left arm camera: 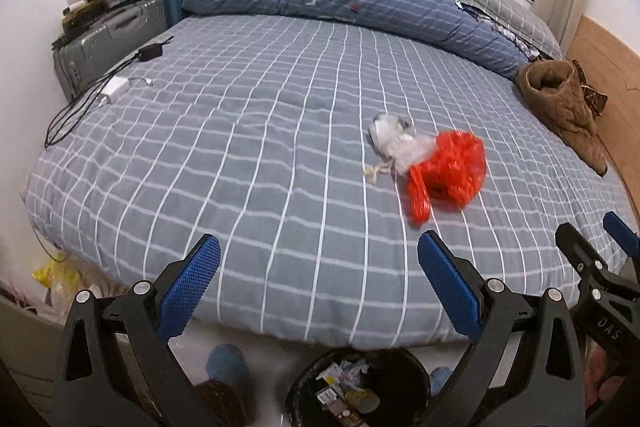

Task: Collect trash
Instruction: 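Move both open tools back up toward the red and white bags, then grasp the red plastic bag with the right tool while the left tool grasps the white plastic bag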

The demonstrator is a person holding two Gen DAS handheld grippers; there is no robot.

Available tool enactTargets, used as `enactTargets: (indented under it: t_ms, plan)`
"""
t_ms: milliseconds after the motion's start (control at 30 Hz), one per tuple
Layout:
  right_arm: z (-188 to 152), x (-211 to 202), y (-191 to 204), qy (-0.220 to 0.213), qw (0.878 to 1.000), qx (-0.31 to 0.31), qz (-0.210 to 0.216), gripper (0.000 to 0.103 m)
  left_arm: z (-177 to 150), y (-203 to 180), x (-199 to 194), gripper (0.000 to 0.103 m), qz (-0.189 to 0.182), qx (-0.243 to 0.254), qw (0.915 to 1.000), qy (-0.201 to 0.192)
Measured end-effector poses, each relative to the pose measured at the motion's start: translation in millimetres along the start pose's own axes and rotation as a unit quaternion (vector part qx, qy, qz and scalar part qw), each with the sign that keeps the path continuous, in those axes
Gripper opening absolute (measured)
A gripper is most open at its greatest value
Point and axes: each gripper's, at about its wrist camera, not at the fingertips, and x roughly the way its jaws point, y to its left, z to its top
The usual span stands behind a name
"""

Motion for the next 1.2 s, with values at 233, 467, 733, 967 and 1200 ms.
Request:
enactTargets:
  t_ms: [233,467,733,967,1200]
  plan:
    - [20.9,31.5,9.5,0.006,1.000,-0.021,-0.001,0.095,35.0,-4.4,26.5,0.097,-0.010,0.010,0.9999,-0.004]
    - [31.1,89.9,18.9,0.027,0.999,-0.031,0.013,0.095,63.0,-5.8,67.9,0.097,-0.016,0.027,0.9995,0.000]
    - [27.6,157.3,29.2,0.059,0.997,-0.039,0.030,0.088,66.0,0.2,116.9,0.097,-0.001,0.027,0.9995,0.018]
    - [31.5,203.1,35.5,0.103,0.993,-0.030,0.045,0.068,69.5,-4.2,135.1,0.097,0.000,0.038,0.9989,0.026]
    - [26.0,219.5,31.4,0.137,0.986,-0.006,0.095,0.037,68.1,-7.1,141.9,0.097,0.000,0.039,0.9987,0.033]
